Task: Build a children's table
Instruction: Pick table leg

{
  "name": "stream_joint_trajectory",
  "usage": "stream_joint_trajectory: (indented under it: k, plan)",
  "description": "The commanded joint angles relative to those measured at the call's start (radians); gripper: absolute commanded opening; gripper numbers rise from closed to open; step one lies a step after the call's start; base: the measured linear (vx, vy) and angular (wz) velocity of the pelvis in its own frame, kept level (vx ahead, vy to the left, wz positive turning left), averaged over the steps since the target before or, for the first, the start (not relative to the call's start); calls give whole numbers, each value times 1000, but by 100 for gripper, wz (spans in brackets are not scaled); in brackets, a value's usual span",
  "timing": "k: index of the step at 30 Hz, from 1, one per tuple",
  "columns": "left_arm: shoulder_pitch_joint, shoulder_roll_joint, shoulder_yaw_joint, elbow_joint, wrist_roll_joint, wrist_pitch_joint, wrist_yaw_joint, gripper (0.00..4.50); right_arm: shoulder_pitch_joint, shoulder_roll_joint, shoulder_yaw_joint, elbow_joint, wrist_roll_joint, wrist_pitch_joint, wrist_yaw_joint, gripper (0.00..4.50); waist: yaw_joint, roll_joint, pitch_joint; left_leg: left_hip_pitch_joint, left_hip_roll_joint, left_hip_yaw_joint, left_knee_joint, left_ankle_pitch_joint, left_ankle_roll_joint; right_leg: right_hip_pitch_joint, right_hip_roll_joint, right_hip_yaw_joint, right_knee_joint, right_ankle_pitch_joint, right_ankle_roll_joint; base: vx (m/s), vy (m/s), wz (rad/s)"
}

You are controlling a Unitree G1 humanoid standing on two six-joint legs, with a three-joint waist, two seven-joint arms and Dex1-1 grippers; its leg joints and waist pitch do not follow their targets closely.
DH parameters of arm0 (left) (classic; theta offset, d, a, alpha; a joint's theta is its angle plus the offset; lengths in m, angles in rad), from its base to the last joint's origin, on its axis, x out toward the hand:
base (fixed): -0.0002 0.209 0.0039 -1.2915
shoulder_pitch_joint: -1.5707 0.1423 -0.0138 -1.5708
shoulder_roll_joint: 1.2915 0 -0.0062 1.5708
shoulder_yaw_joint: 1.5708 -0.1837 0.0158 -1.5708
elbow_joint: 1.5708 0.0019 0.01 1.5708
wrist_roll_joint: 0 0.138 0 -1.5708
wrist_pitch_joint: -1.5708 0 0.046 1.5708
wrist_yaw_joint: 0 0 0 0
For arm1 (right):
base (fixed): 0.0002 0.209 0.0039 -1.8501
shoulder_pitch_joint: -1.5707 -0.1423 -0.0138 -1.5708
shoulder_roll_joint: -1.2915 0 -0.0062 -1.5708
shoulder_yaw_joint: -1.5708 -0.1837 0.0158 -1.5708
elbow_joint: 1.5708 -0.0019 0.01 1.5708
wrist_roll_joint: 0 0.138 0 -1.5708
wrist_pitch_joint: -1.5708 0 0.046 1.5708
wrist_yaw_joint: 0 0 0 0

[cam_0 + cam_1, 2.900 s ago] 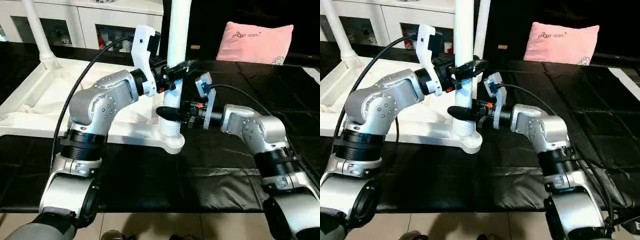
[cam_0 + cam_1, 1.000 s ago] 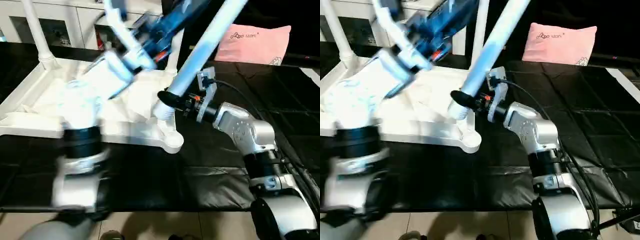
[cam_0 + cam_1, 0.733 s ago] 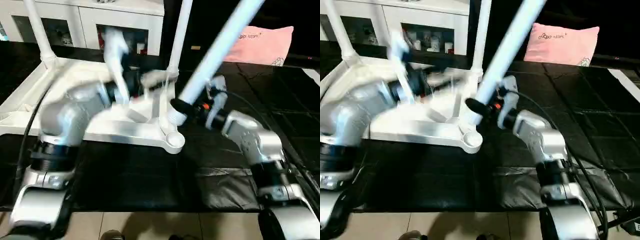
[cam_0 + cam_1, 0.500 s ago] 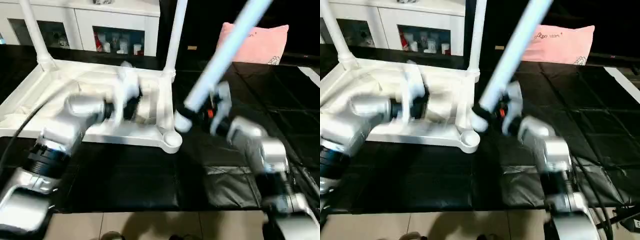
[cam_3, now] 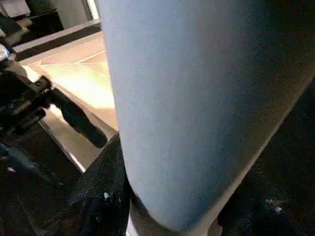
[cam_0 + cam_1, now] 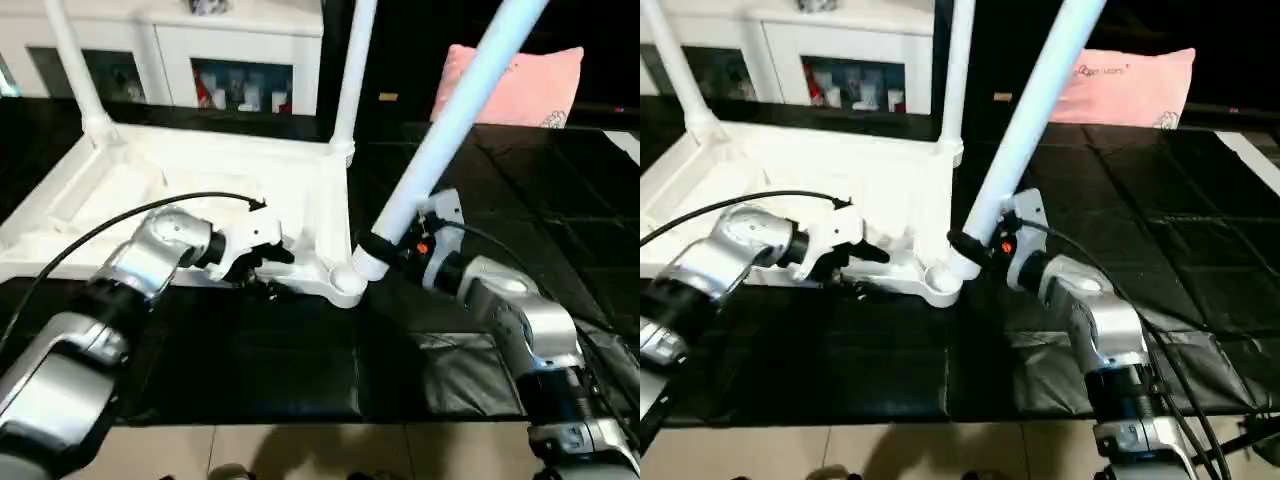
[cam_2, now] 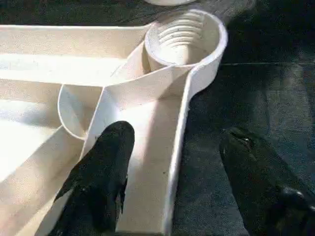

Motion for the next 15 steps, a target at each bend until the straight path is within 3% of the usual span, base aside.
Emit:
stream_joint_trajectory:
  k: [1,3,12,15]
  plan:
    - [-35,-12,11,49,18,-33,3,283,8,-7,-1,-34,-8,7,-7,193,-1,21,-82,8,21,-10,-76,-241,-28,64,-73,63,-94,-436,-64,0,0,0]
    - [-57,-27,17,107,32,-62,0,266,15,-7,3,-43,-6,9,-10,193,-2,21,-82,7,19,-9,-76,-235,-21,63,-69,62,-99,-431,-58,0,0,0]
    - [-112,-58,11,247,87,-127,9,183,43,-14,12,-81,-6,23,-9,193,1,27,-89,5,26,-7,-79,-185,-9,71,-70,67,-79,-277,-124,0,0,0]
    - [-131,-71,18,304,102,-151,6,159,54,-19,14,-96,-5,28,-10,193,1,29,-85,7,23,-6,-79,-203,-8,71,-69,66,-86,-312,-121,0,0,0]
